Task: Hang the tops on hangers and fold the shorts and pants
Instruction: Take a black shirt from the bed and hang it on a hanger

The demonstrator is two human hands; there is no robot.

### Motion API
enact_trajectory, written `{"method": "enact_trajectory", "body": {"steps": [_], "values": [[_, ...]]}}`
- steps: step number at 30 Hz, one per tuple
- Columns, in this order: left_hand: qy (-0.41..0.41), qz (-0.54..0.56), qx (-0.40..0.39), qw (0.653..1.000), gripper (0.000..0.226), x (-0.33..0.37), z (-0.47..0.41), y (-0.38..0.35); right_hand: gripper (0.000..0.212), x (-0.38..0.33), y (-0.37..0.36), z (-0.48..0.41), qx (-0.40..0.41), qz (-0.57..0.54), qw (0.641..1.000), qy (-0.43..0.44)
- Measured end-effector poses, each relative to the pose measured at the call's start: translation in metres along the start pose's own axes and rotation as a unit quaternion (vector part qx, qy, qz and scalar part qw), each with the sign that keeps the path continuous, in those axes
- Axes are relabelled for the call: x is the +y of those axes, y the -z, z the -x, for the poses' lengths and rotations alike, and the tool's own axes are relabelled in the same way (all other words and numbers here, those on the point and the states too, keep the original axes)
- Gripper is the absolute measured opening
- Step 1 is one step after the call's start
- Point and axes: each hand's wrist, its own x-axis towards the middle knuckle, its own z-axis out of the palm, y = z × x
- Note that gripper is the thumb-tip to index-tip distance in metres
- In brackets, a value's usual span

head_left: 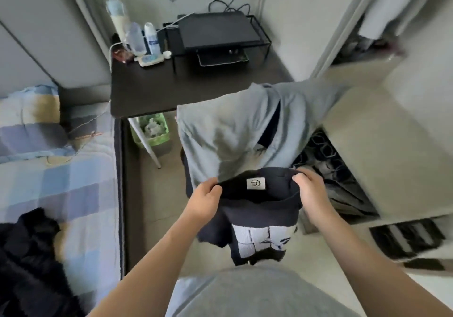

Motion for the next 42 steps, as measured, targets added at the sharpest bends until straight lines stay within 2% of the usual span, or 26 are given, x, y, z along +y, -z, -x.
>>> {"method": "enact_trajectory", "body": {"steps": [2, 5, 7, 11, 15, 20, 25, 29, 33, 36, 42], "values": [[-0.038, 0.009, -0.006, 0.999, 0.031, 0.043, -0.019, -0.035, 0.033, -0.017, 0.045, -0.012, 0.036, -0.024, 0.999, 0.021], [-0.099, 0.029, -0.038, 0.994, 0.030, 0.108, -0.048, -0.077, 0.015, -0.047, 0.105, -0.032, 0.096, -0.025, 0.993, 0.061], [-0.135, 0.030, -0.057, 0.989, 0.025, 0.151, -0.071, -0.100, 0.014, -0.068, 0.138, -0.045, 0.147, -0.030, 0.986, 0.077], [-0.228, 0.031, -0.094, 0.969, 0.029, 0.240, -0.114, -0.137, 0.014, -0.105, 0.198, -0.077, 0.223, -0.023, 0.967, 0.124], [-0.293, 0.075, -0.123, 0.945, 0.025, 0.330, -0.157, -0.168, 0.029, -0.153, 0.254, -0.119, 0.295, -0.025, 0.938, 0.181], [-0.370, 0.089, -0.162, 0.911, 0.023, 0.453, -0.214, -0.202, 0.025, -0.228, 0.316, -0.164, 0.391, -0.028, 0.888, 0.240], [-0.453, 0.079, -0.195, 0.866, 0.029, 0.593, -0.239, -0.217, 0.019, -0.325, 0.372, -0.193, 0.510, -0.029, 0.810, 0.287], [-0.508, 0.099, -0.207, 0.830, 0.031, 0.697, -0.248, -0.223, 0.017, -0.400, 0.417, -0.201, 0.556, 0.000, 0.761, 0.335], [-0.568, 0.103, -0.195, 0.793, 0.037, 0.792, -0.242, -0.224, 0.019, -0.469, 0.465, -0.195, 0.601, 0.060, 0.721, 0.340], [-0.616, 0.106, -0.170, 0.762, 0.036, 0.854, -0.232, -0.222, 0.020, -0.520, 0.499, -0.183, 0.630, 0.174, 0.685, 0.321], [-0.672, 0.089, -0.126, 0.725, 0.036, 0.956, -0.203, -0.230, 0.015, -0.600, 0.562, -0.155, 0.665, 0.399, 0.601, 0.195]]}}
